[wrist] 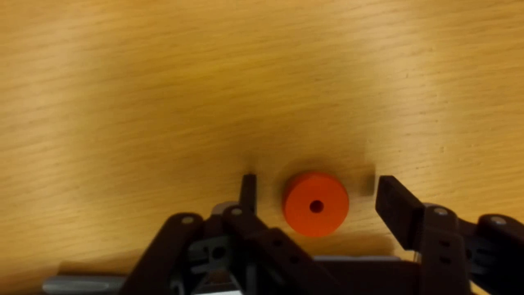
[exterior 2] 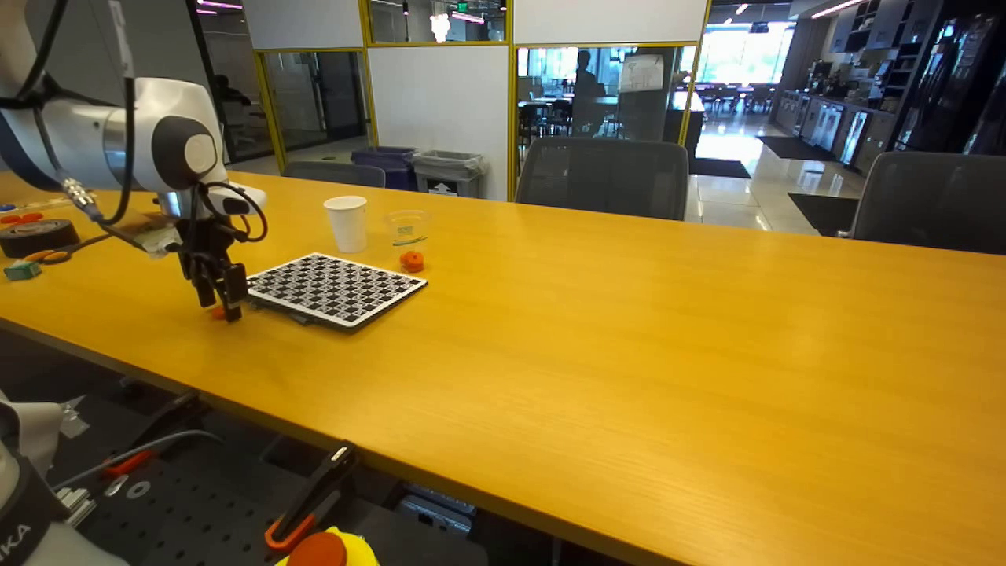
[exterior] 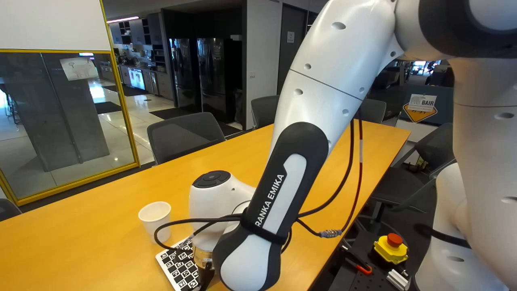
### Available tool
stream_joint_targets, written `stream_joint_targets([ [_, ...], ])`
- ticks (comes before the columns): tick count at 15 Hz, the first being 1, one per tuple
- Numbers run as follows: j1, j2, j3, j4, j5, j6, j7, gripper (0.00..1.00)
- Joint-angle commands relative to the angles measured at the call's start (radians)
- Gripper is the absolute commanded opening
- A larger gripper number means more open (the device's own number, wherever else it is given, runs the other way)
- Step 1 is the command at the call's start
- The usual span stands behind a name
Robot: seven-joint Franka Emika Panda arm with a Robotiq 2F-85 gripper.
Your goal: Put the yellow objects in the white cup and put the orange objects in the colourless cup
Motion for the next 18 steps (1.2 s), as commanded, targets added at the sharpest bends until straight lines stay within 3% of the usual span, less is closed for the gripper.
stream_joint_targets([
  [1, 0.022, 0.013, -0.017, 0.011, 0.012, 0.021, 0.007, 0.45],
  [5, 0.021, 0.013, -0.022, 0.015, 0.011, 0.014, 0.009, 0.20],
  [10, 0.023, -0.053, -0.030, 0.011, 0.006, -0.075, 0.027, 0.24],
  [14, 0.020, -0.151, -0.031, 0.005, -0.028, -0.210, 0.058, 0.24],
  [18, -0.020, -0.234, -0.022, 0.037, -0.086, -0.320, 0.059, 0.24],
])
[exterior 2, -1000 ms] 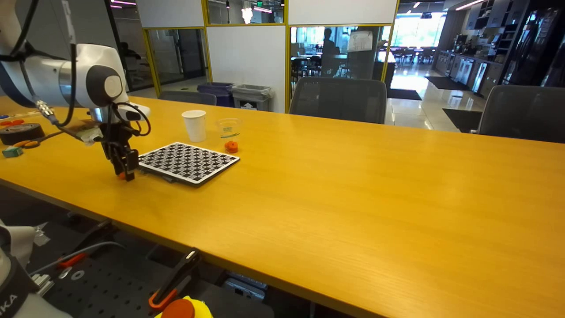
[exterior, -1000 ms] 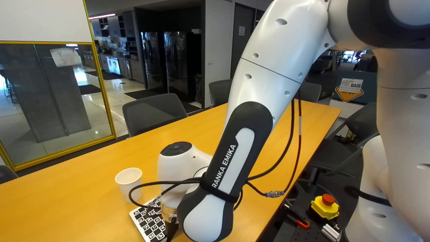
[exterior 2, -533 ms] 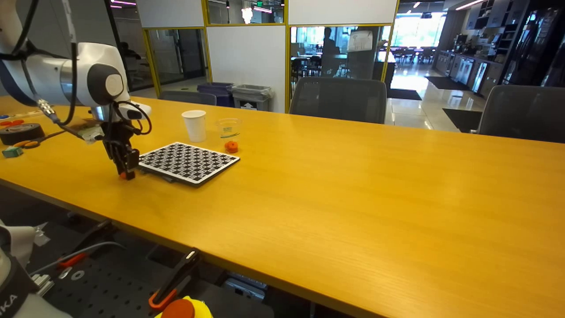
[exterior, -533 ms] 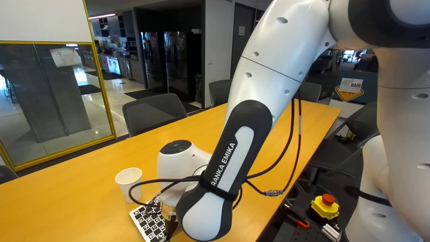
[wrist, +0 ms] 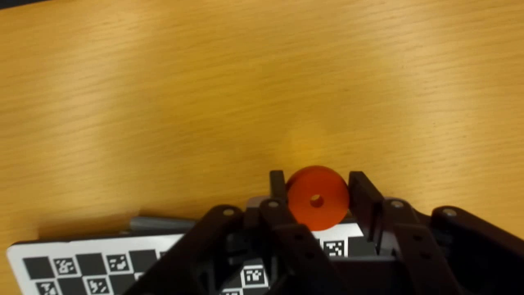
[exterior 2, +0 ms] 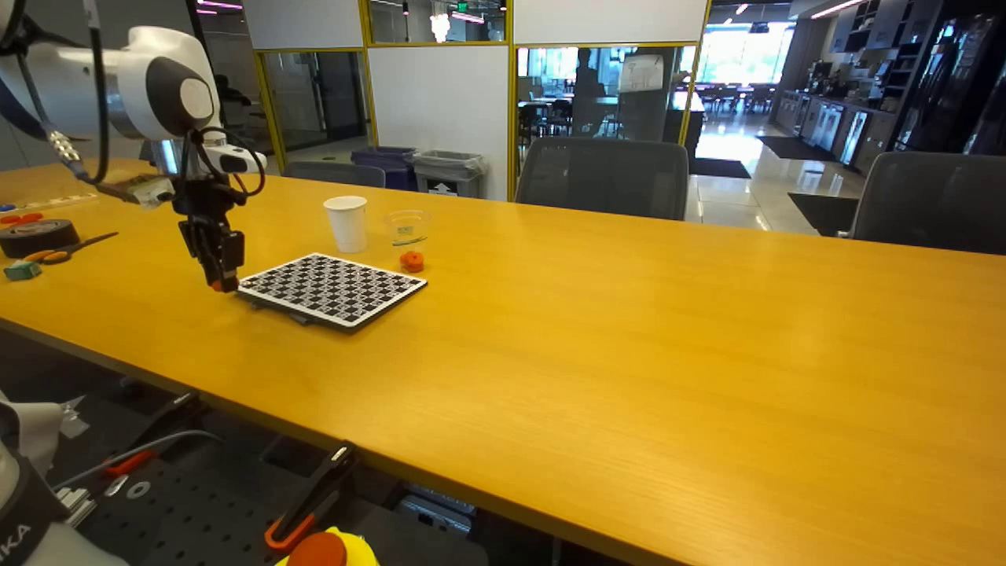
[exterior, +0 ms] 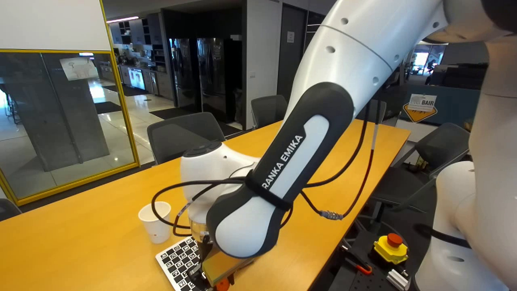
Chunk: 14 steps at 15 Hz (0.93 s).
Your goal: Put the yellow objects in the white cup and put the orange objects in the colourless cup
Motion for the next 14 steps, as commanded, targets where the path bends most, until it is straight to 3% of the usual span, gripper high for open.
stream_joint_targets([
  [1, -0.032, -0.091, -0.001, 0.032, -0.064, -0.102, 0.016, 0.24],
  [8, -0.151, -0.075, -0.040, 0.207, -0.168, -0.193, -0.058, 0.24],
  [14, -0.223, 0.033, -0.097, 0.385, -0.163, -0.228, -0.204, 0.24],
])
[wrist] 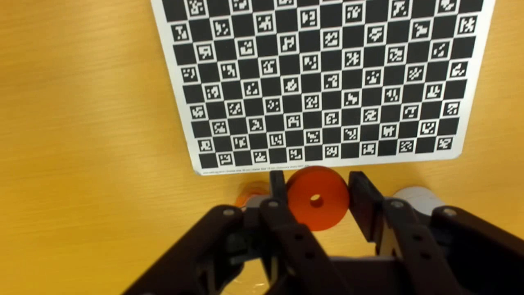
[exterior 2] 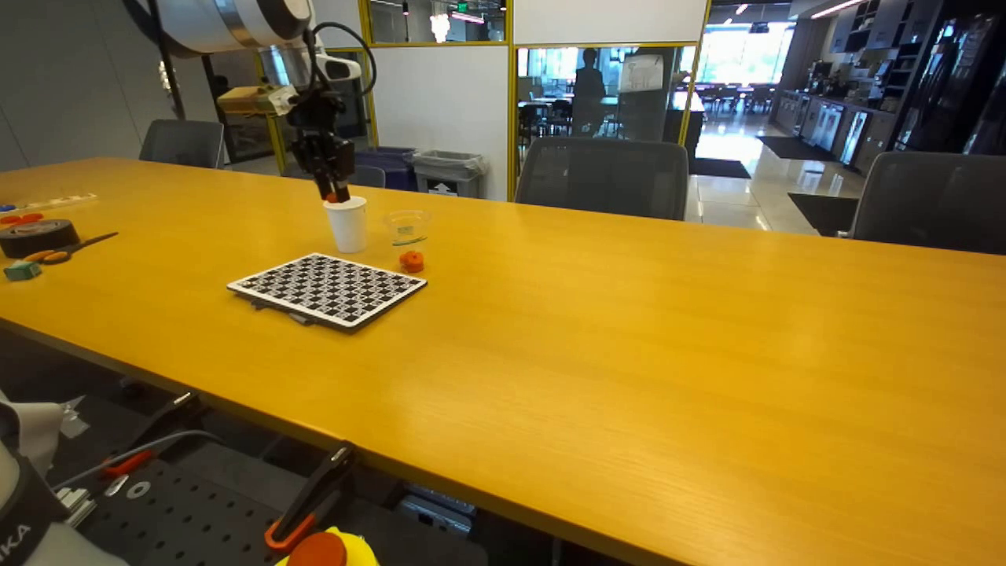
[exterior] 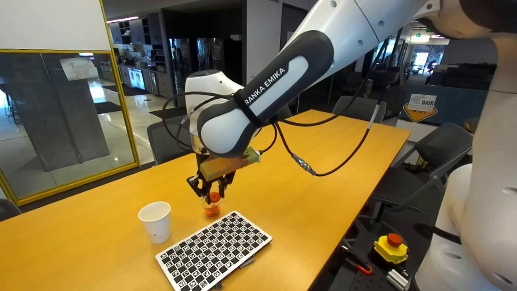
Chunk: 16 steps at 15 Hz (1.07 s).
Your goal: Put the yellow objects in the white cup and put the orange objects in the colourless cup
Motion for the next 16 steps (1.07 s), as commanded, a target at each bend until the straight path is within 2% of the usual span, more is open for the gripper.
stream_joint_targets([
  [1, -0.028, 0.099, -0.025, 0.136, 0.002, -0.042, -0.081, 0.24],
  [10, -0.048, 0.303, -0.071, 0.366, 0.041, -0.103, -0.214, 0.24],
  [16, -0.057, 0.379, -0.085, 0.459, 0.063, -0.138, -0.257, 0.24],
])
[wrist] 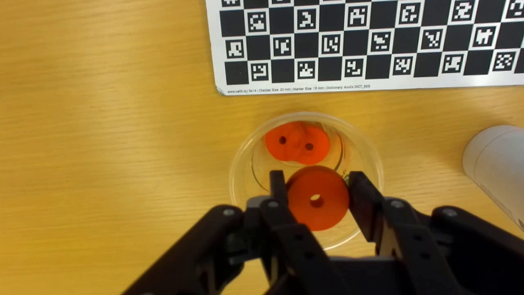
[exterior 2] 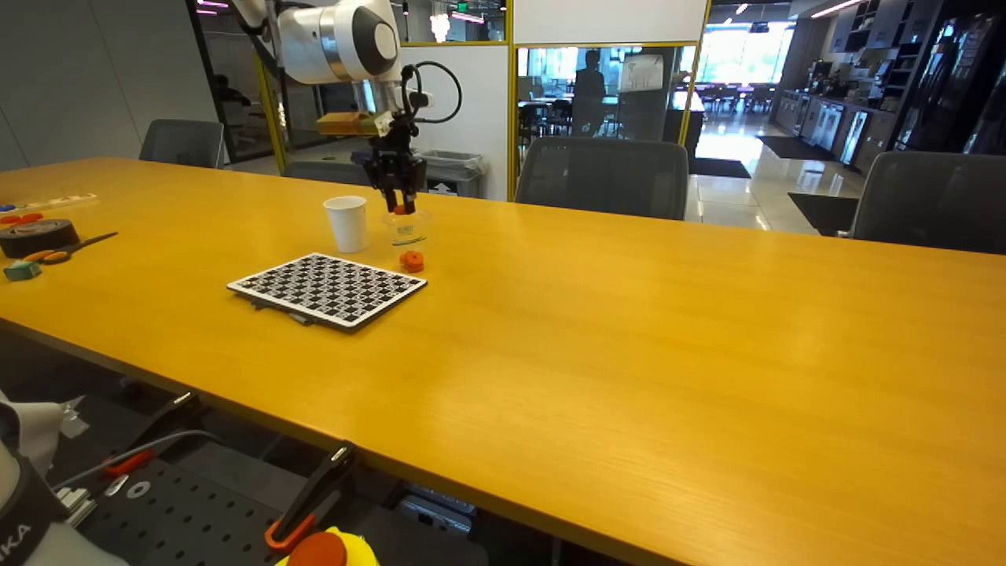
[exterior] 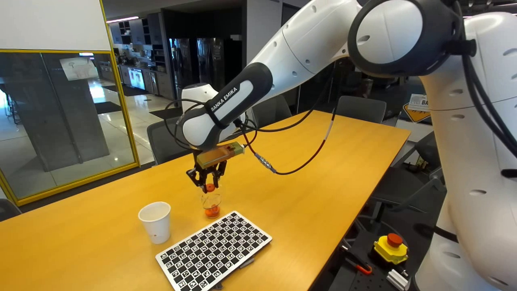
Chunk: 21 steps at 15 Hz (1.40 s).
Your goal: Put the yellow objects in the white cup and put the orange objects in the colourless cup
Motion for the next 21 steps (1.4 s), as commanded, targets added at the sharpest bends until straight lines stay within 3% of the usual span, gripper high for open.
stream_joint_targets([
  [1, -0.002, 0.052, -0.011, 0.092, 0.035, -0.052, -0.048, 0.23],
  [2, -0.002, 0.061, -0.012, 0.104, 0.040, -0.061, -0.051, 0.32],
  [3, -0.001, 0.065, -0.014, 0.109, 0.042, -0.064, -0.047, 0.67],
  [5, 0.001, 0.070, -0.015, 0.116, 0.045, -0.074, -0.045, 0.75],
  [8, 0.005, 0.055, -0.013, 0.102, 0.047, -0.082, -0.039, 0.97],
  [14, 0.033, -0.072, -0.007, -0.025, 0.036, -0.117, -0.010, 1.00],
  [21, 0.043, -0.399, 0.062, -0.366, 0.051, -0.174, -0.073, 1.00],
])
